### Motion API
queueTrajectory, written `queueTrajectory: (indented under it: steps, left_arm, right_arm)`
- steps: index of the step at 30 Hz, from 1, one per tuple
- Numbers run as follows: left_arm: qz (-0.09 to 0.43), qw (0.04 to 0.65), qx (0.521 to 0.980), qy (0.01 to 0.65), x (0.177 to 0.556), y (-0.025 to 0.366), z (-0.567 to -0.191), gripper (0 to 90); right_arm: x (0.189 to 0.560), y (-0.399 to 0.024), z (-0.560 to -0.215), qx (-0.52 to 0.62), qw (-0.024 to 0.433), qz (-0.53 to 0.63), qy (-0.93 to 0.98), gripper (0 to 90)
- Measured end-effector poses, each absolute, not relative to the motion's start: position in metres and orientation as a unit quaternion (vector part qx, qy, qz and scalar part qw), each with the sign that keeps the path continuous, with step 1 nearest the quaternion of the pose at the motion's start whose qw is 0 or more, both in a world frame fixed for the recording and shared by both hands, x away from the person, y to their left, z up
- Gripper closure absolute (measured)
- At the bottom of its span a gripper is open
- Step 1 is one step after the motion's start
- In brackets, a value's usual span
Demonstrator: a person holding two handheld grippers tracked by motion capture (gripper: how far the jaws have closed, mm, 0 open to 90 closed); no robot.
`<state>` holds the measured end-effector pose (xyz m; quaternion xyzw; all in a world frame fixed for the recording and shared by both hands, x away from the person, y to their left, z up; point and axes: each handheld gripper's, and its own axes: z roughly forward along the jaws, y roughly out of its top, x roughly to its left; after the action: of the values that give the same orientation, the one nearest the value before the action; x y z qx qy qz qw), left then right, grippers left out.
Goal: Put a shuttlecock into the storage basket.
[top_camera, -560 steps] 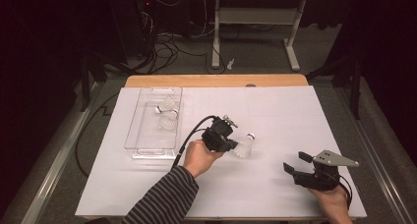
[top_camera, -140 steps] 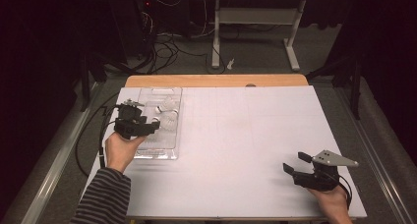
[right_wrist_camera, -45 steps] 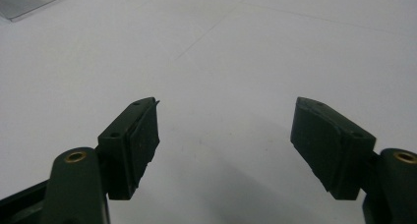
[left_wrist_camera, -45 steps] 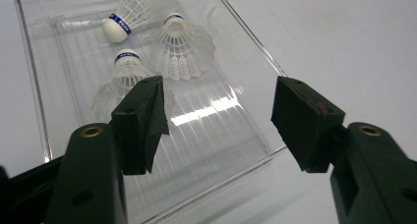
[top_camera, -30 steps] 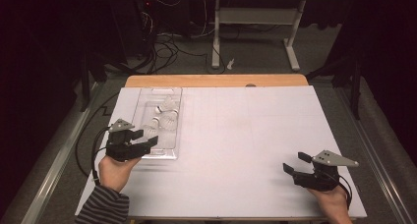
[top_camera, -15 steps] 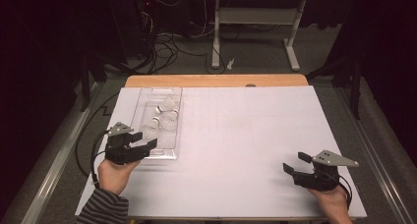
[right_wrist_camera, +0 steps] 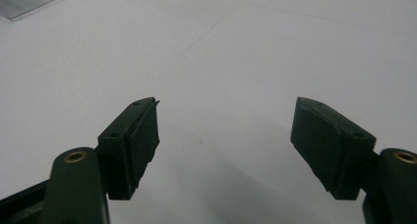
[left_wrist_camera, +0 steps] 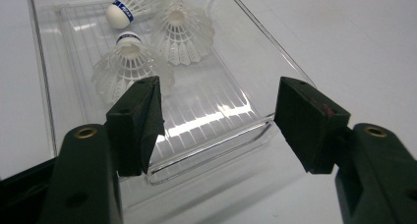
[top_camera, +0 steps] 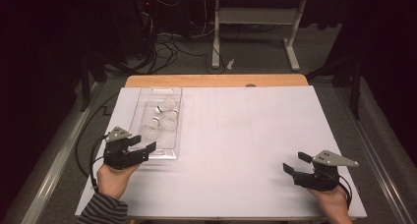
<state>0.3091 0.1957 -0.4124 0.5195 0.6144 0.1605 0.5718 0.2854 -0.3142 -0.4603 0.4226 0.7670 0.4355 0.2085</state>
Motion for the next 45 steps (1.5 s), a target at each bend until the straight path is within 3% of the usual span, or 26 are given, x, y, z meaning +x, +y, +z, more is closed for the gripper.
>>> queueTrajectory:
  steps: [40,41,42,43,45]
  left_arm:
    - [0.182,0.615,0.492,0.588,0.283,0.197,-0.429,34.4]
    - [0.184,0.594,0.540,0.567,0.279,0.204,-0.430,34.4]
    - [0.185,0.598,0.528,0.574,0.279,0.202,-0.430,34.4]
    - [0.183,0.619,0.488,0.587,0.281,0.197,-0.429,34.4]
    - [0.185,0.607,0.516,0.575,0.278,0.201,-0.431,34.4]
  right_arm:
    - [0.285,-0.314,-0.460,0.424,0.209,0.436,0.766,27.1]
    - [0.285,-0.314,-0.460,0.423,0.209,0.437,0.766,27.1]
    - [0.285,-0.314,-0.460,0.423,0.209,0.436,0.766,27.1]
    - [0.285,-0.314,-0.460,0.423,0.209,0.436,0.766,27.1]
    - [0.285,-0.314,-0.460,0.423,0.209,0.436,0.766,27.1]
